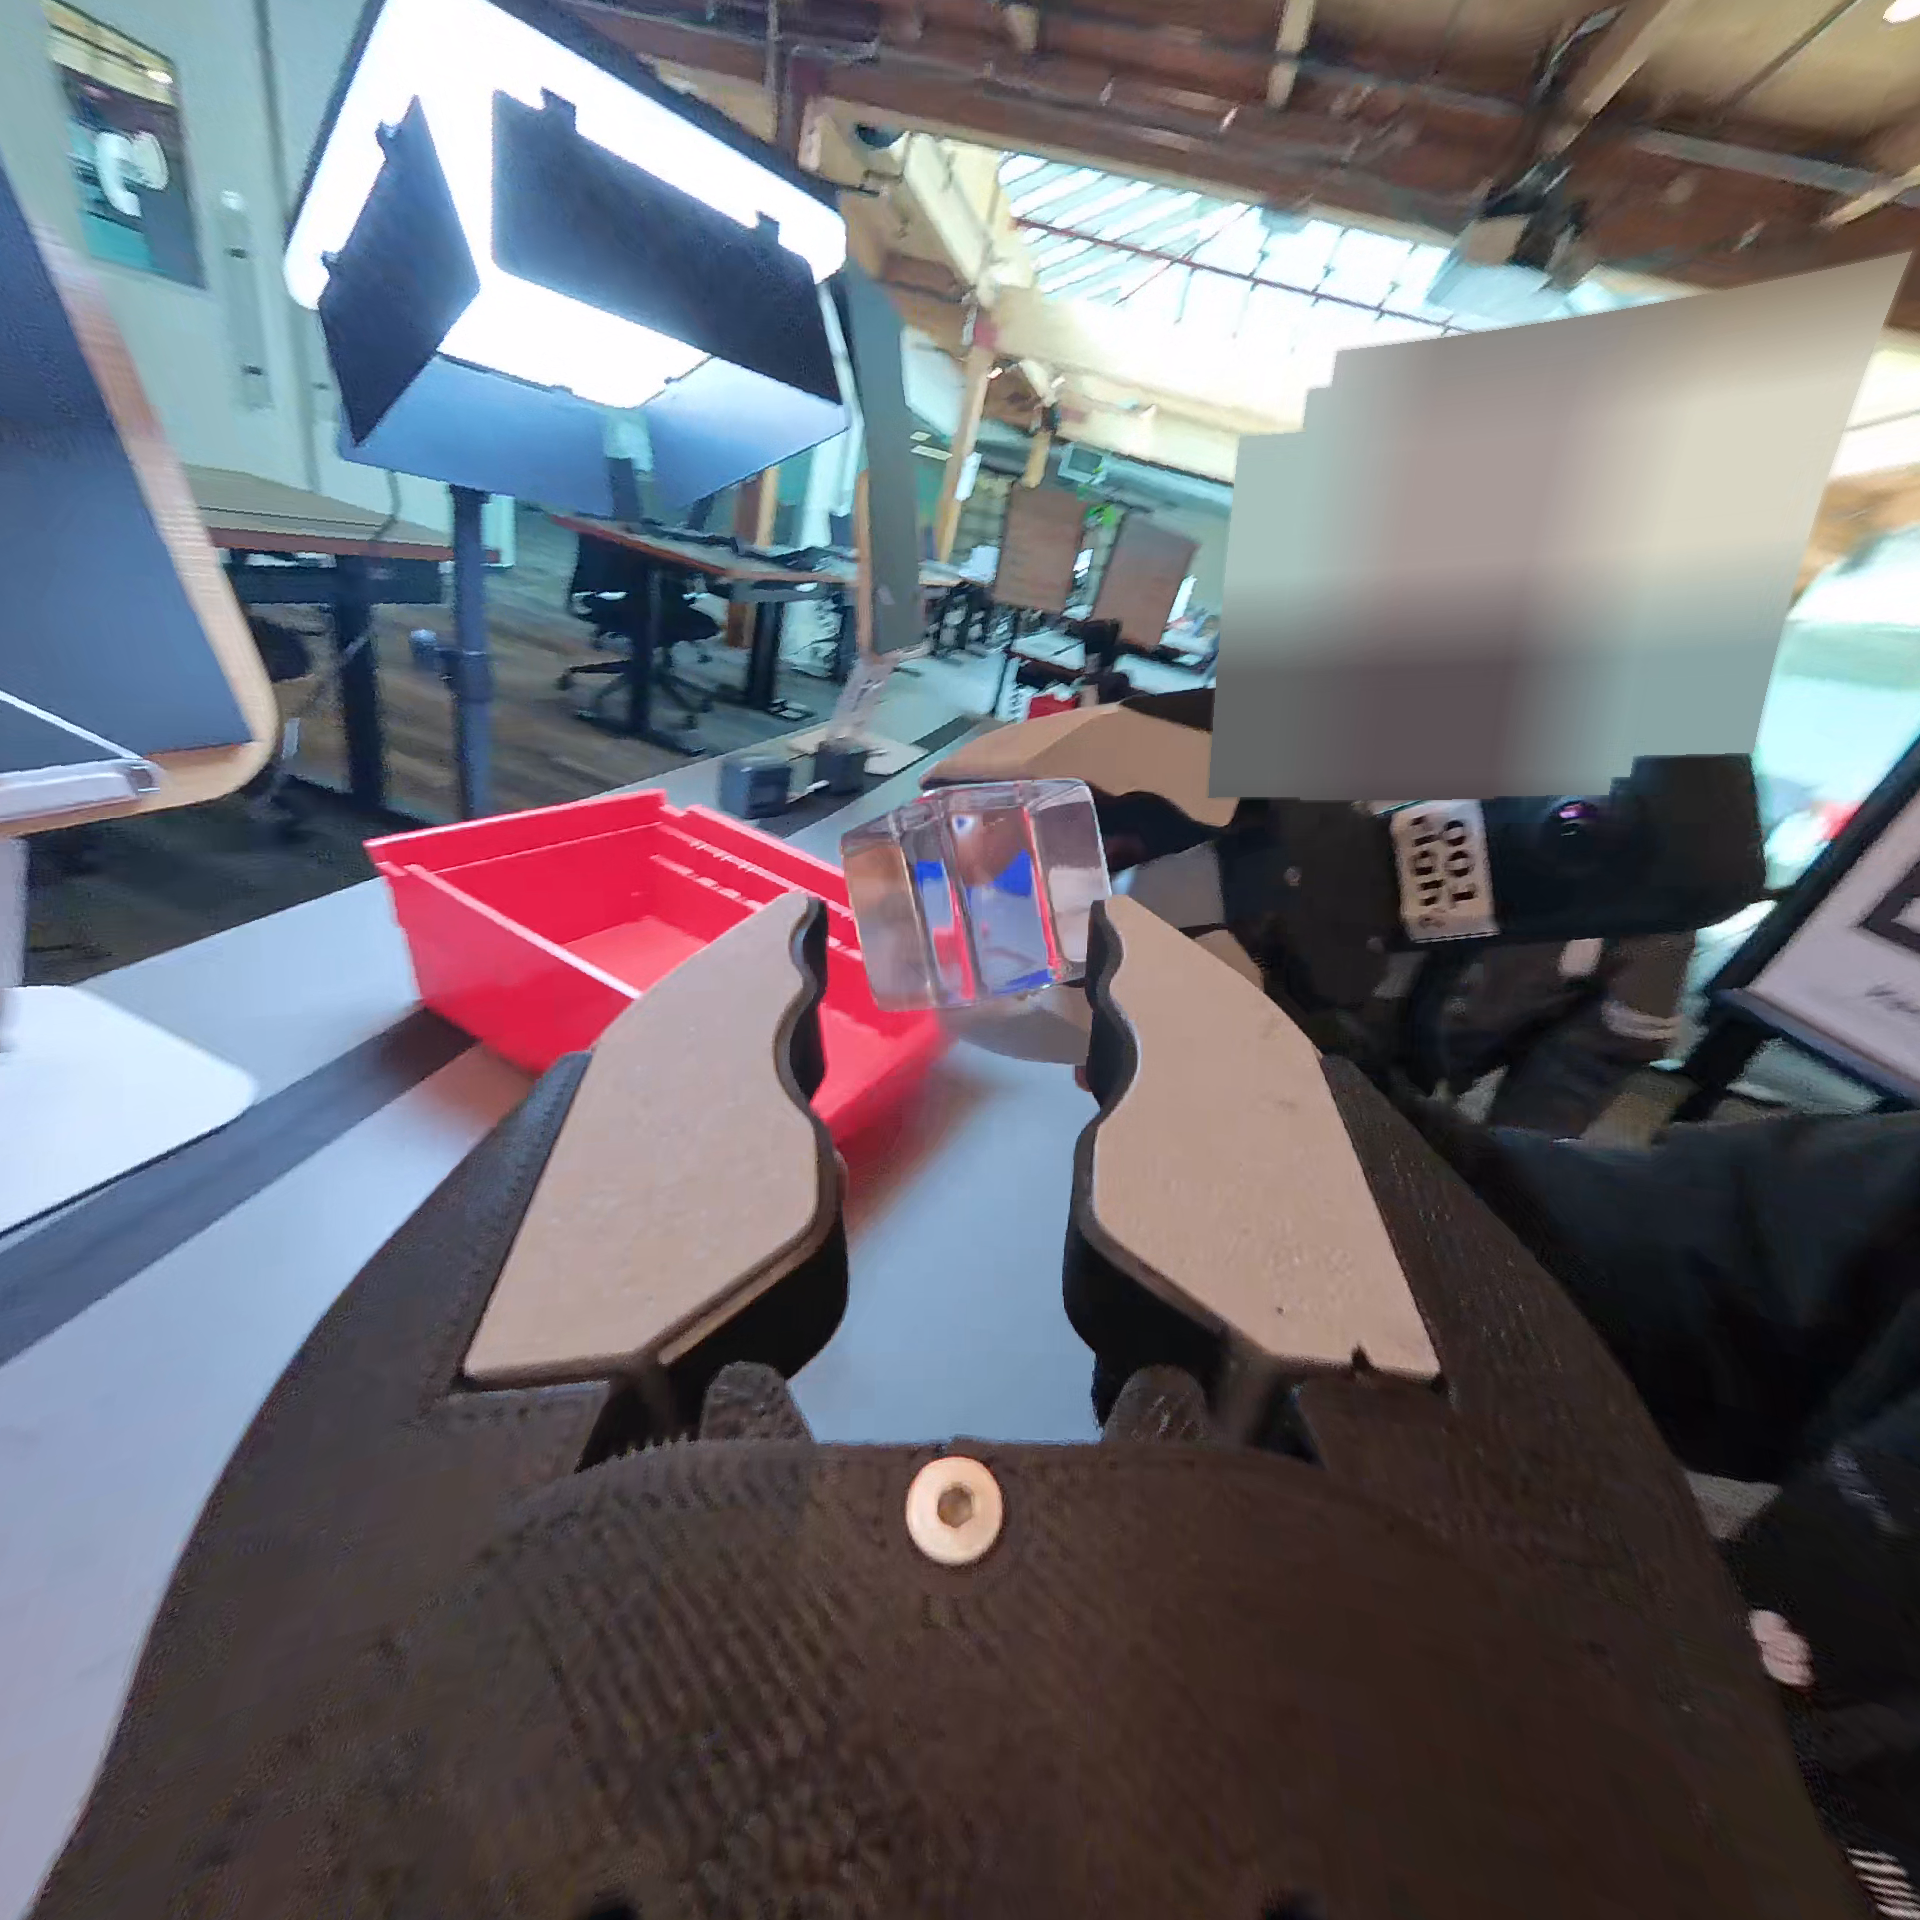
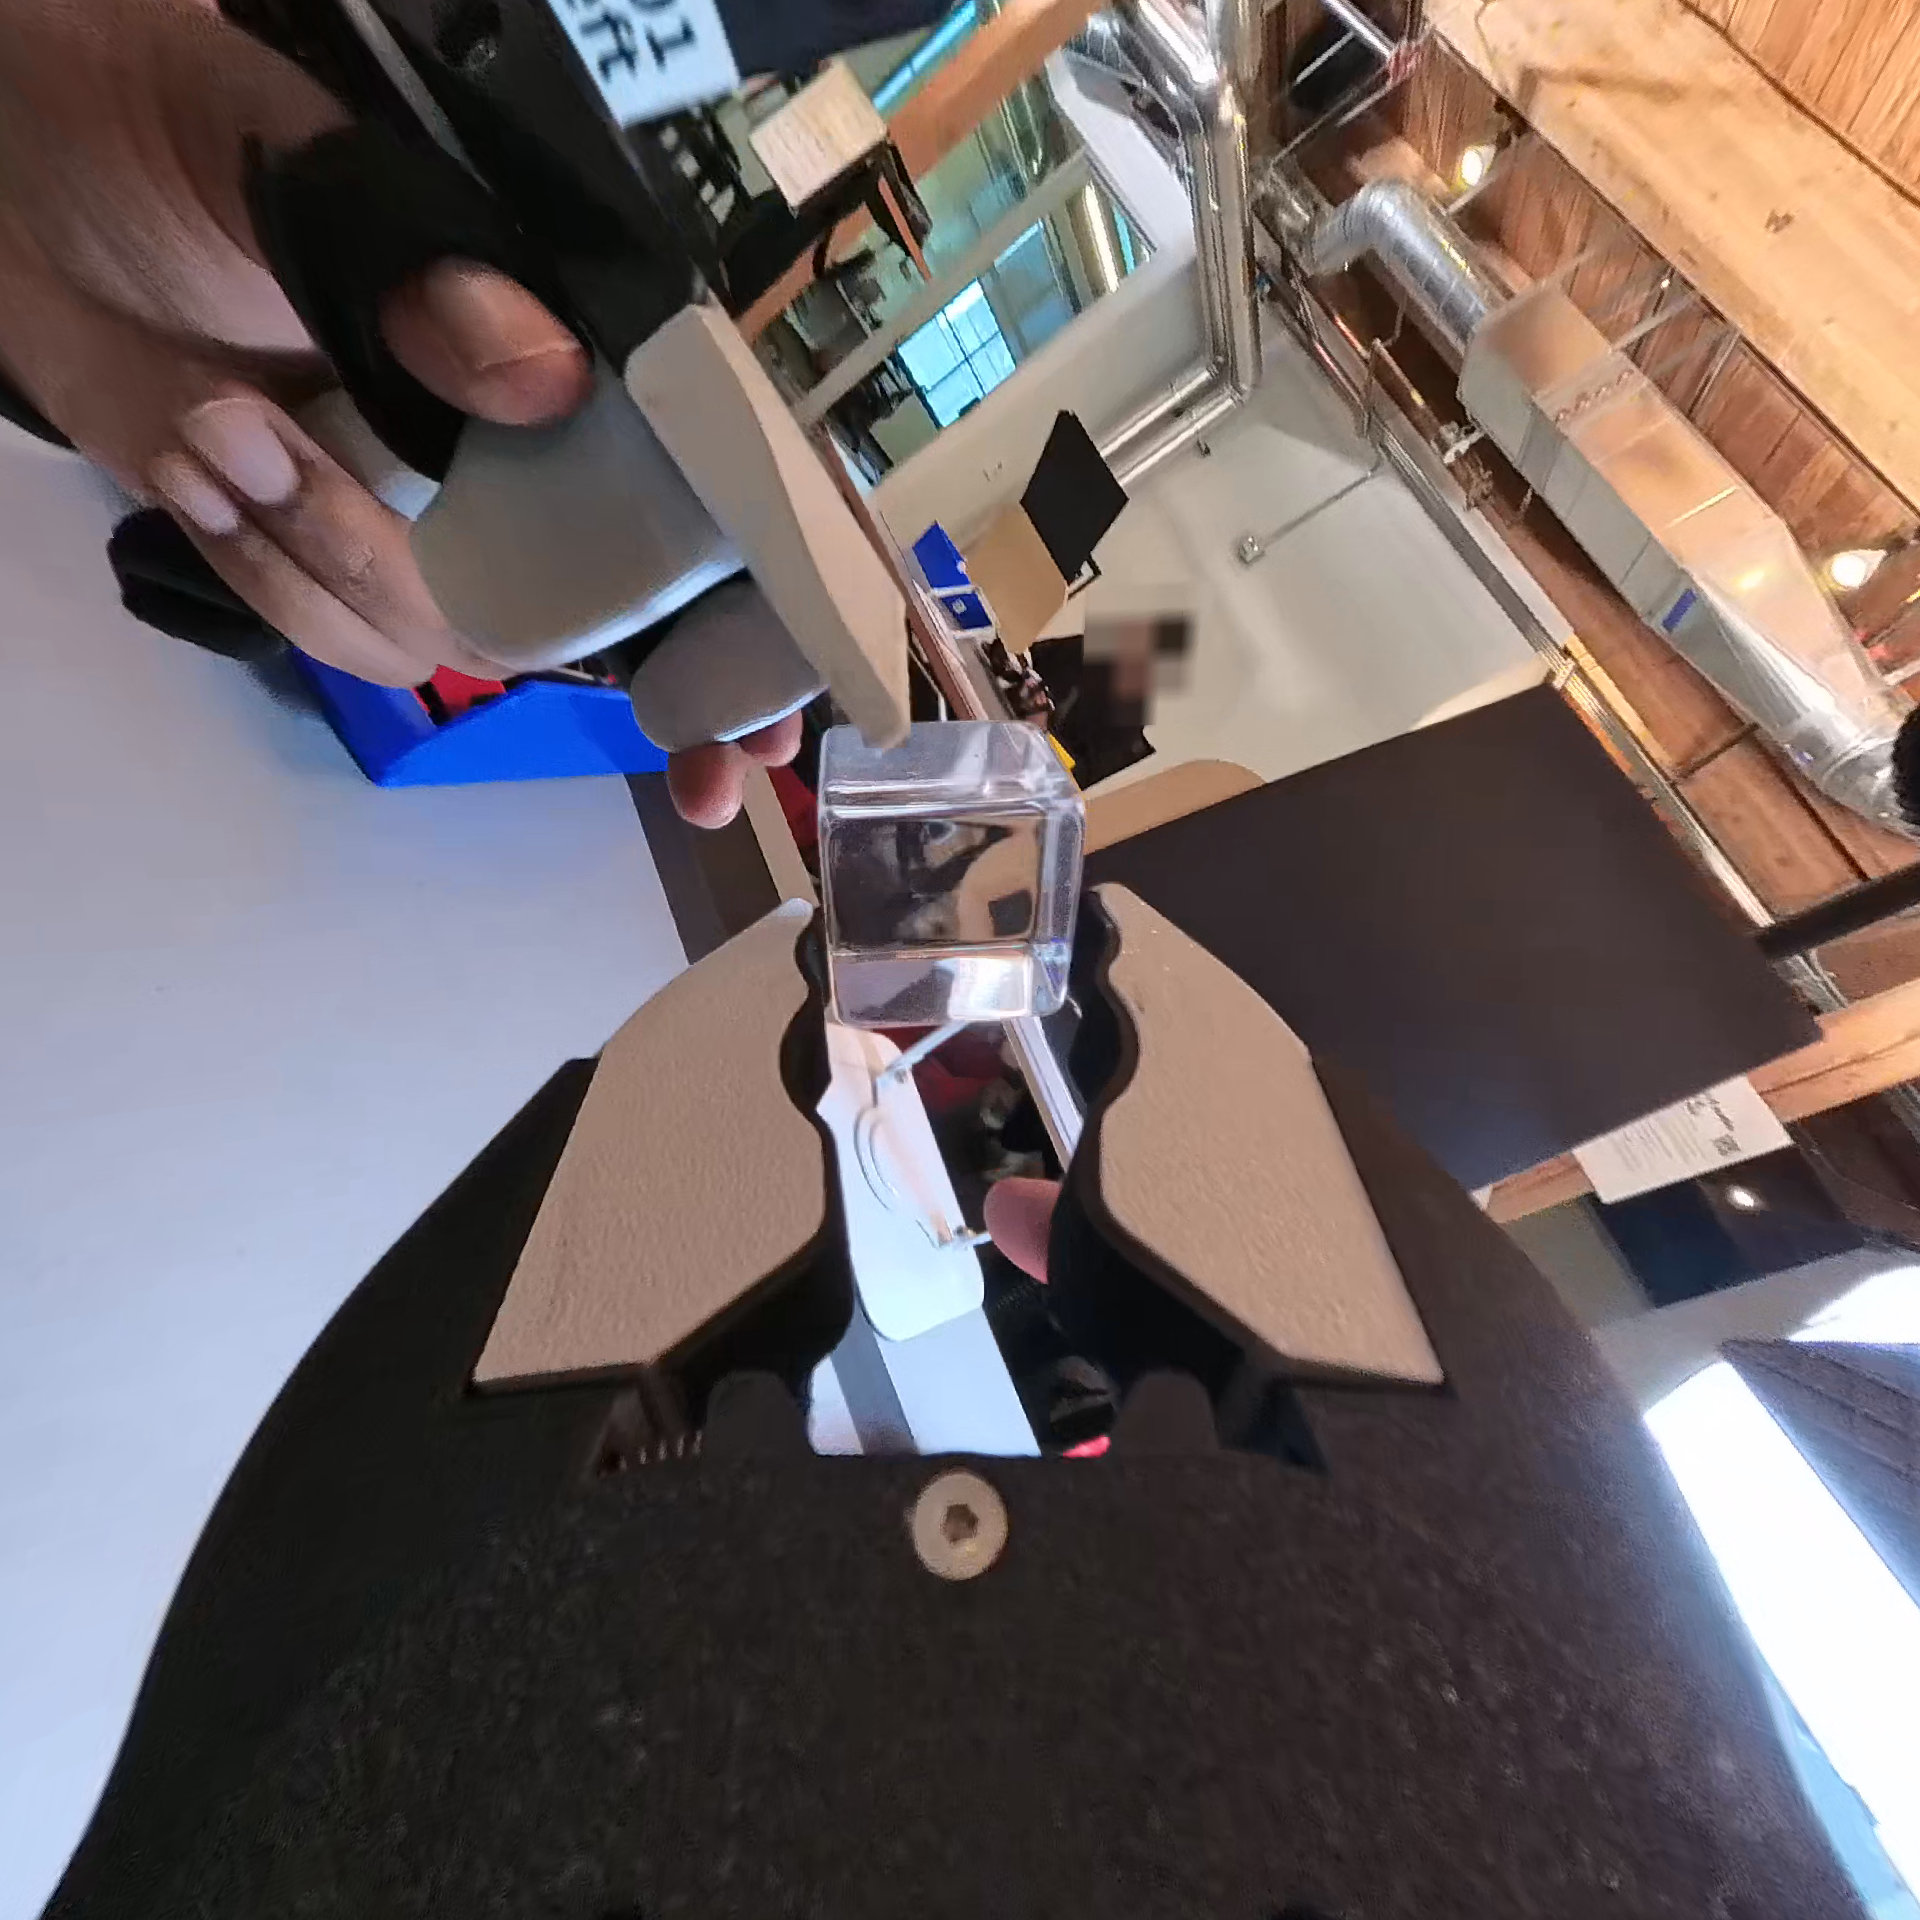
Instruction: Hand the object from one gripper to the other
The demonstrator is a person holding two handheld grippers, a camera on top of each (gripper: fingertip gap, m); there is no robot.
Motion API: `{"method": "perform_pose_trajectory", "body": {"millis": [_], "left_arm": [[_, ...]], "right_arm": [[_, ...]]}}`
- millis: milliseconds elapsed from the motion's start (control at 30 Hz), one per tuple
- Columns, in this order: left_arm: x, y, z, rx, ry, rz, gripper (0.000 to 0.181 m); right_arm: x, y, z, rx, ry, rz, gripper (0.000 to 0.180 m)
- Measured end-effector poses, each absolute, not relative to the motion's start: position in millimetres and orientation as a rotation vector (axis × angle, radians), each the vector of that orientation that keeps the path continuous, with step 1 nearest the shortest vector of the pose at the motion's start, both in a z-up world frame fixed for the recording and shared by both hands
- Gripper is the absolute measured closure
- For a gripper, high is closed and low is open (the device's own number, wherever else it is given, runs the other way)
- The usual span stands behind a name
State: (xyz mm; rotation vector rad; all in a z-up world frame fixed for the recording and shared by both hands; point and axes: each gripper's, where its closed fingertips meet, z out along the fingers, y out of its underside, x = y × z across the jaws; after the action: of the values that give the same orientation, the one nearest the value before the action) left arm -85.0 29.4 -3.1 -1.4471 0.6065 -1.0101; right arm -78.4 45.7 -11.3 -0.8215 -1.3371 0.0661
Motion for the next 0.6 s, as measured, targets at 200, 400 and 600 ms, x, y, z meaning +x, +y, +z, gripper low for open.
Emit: {"method": "perform_pose_trajectory", "body": {"millis": [200,400,600], "left_arm": [[-79,36,-20,-1.532,0.661,-0.841,0.13],[-79,43,-32,-1.555,0.708,-0.63,0.134],[-76,22,-10,-1.454,0.724,-0.982,0.135]], "right_arm": [[-82,54,-21,-0.794,-1.362,-0.199,0.135],[-87,55,-27,-0.781,-1.377,-0.369,0.135],[-90,24,-7,-0.704,-1.343,0.0,0.135]]}}
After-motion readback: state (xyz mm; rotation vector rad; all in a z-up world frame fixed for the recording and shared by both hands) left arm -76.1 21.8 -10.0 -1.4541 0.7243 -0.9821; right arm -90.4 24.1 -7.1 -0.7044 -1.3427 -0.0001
